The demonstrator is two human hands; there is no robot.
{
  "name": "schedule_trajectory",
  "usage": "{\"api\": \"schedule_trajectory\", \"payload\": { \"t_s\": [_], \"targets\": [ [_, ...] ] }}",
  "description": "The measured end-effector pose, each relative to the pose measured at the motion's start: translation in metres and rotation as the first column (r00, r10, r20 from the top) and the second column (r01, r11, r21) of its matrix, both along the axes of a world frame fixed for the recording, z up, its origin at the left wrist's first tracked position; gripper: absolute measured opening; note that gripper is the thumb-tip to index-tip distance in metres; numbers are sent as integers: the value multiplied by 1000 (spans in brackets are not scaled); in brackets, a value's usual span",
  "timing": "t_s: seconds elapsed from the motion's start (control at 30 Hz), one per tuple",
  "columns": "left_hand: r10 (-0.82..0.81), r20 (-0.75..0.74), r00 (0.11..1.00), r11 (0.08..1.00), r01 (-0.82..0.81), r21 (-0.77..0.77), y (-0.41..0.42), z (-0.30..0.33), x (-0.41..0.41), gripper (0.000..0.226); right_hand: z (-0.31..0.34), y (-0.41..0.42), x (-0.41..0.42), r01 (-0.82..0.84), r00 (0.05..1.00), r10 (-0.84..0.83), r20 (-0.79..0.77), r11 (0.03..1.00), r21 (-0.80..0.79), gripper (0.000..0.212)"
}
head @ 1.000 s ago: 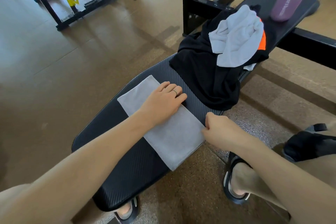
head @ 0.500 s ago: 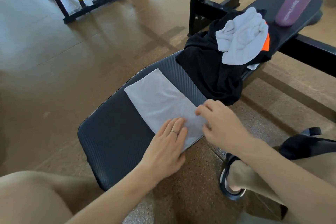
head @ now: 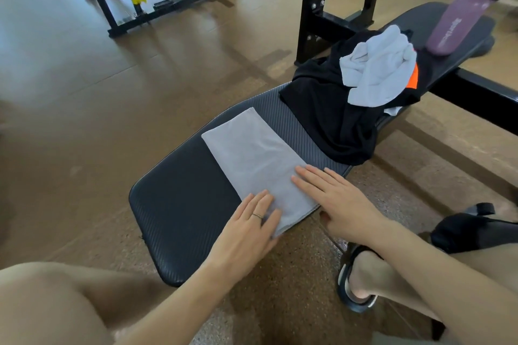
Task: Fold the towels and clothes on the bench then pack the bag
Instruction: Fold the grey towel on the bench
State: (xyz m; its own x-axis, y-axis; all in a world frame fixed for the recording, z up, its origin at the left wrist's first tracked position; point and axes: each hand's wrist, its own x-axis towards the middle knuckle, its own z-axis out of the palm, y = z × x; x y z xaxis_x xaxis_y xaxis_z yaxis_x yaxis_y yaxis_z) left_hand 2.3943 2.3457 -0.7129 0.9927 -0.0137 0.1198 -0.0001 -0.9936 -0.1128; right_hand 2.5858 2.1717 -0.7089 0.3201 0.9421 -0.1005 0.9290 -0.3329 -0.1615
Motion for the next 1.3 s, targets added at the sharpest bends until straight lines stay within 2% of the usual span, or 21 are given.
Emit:
{"api": "schedule_trajectory", "payload": {
  "t_s": [0.1,0.2,0.3,0.37,0.43,0.53,0.6,0.7,0.83,0.97,1.17,1.23,1.3],
  "targets": [
    [-45,113,993,996,53,-71,7,-2,-2,23,0,3,1,-6,1000,6,1,998,55,104],
    [-57,180,982,982,88,-170,12,7,-6,29,6,5,-2,-26,1000,26,-4,993,114,93],
    [-33,149,988,948,78,-308,15,19,-19,28,12,6,-5,-40,999,46,-24,976,214,68],
    [47,93,995,899,-2,-438,18,23,-31,26,16,7,-8,-24,997,46,-66,952,306,46],
    [112,66,992,826,-56,-561,21,26,-43,27,21,9,-11,21,987,39,-158,933,360,34],
    [205,46,978,692,-112,-713,21,32,-53,21,30,15,-15,96,935,23,-353,944,317,21],
    [316,15,948,597,-187,-780,20,35,-52,20,31,18,-14,168,878,-28,-477,953,253,20],
    [451,-37,892,518,-296,-803,18,33,-46,18,33,26,-12,283,793,-139,-593,946,157,28],
    [582,-78,809,430,-389,-815,16,32,-33,30,31,41,-22,382,788,-254,-560,916,121,37],
    [638,-91,765,433,-454,-779,25,30,-21,25,28,47,-26,423,837,-316,-446,892,162,39],
    [637,-75,767,578,-540,-612,32,29,-14,23,24,52,-32,404,913,-375,-159,886,227,43],
    [625,-92,775,602,-554,-575,33,34,-10,20,22,53,-31,406,914,-393,-105,886,222,40],
    [616,-92,783,670,-582,-460,32,37,-6,15,24,54,-29,414,910,-406,-85,873,258,32]
  ]
}}
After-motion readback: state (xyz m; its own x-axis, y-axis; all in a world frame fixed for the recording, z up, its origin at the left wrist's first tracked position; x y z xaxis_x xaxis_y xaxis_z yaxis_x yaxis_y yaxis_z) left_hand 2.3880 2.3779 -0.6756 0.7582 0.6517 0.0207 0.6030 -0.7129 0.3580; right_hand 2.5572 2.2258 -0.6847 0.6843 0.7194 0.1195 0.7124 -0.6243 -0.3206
